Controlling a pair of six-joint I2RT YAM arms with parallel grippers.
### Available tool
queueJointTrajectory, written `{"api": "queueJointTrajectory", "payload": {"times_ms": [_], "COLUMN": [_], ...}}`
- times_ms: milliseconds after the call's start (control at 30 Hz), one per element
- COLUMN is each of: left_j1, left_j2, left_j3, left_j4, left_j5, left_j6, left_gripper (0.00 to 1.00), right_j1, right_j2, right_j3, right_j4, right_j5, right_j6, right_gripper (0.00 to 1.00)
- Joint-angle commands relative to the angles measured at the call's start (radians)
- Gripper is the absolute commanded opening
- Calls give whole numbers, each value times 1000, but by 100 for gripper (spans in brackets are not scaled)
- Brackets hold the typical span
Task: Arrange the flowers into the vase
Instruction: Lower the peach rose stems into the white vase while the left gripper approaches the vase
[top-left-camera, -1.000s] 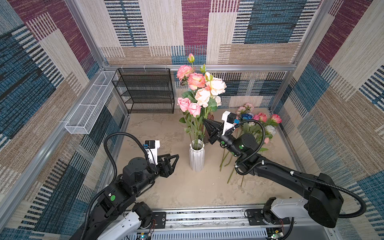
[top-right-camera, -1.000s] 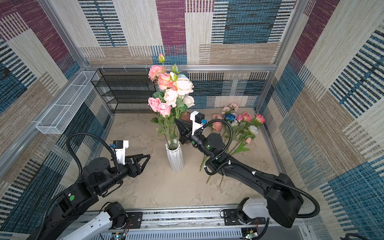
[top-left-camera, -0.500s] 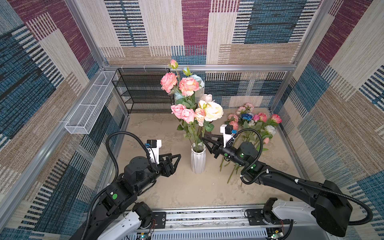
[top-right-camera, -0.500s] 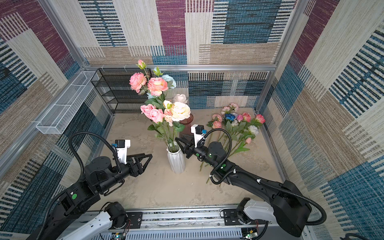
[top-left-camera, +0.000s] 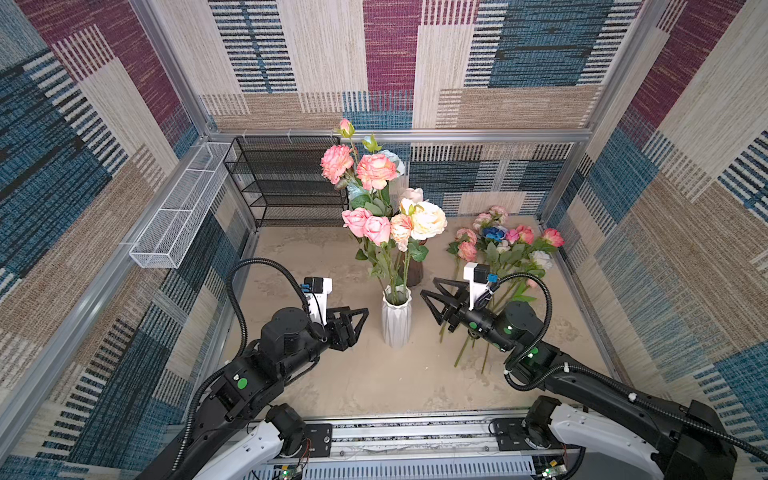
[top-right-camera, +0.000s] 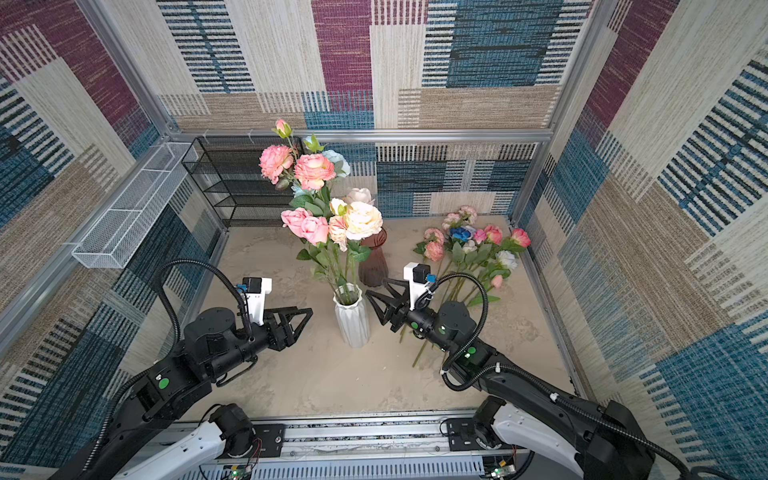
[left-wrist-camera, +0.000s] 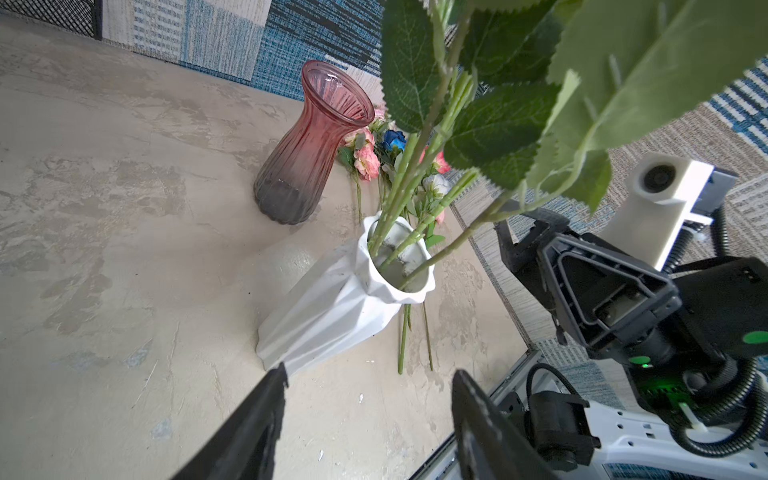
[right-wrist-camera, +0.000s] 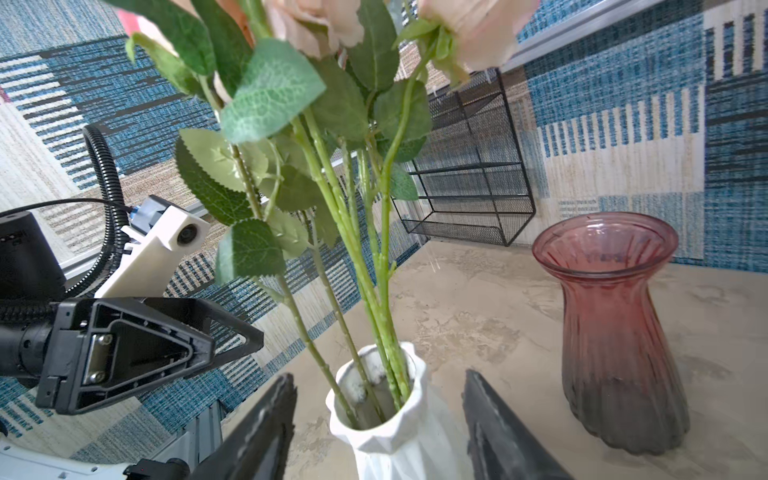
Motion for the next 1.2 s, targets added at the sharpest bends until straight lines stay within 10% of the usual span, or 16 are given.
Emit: {"api": "queueJointTrajectory", "payload": {"times_ms": [0,400,500,1167], "left_j1": [1,38,73,251], "left_j2": [16,207,201,497], "left_j3": [-2,94,96,156], "left_j4": [45,-15,-55,128], "left_j5": [22,36,-11,197], "left_j6": [12,25,-27,-92], "left_gripper": [65,58,52,52], "right_j1": [0,-1,-1,14], "right_j2": [-34,32,66,315], "right_j3": [-5,70,59,145], "right_j4": [-117,-381,-347,-43], "right_j5": [52,-95,-162,-158], "right_j6": [36,-6,-70,-274], "right_gripper": [68,75,100,100]}}
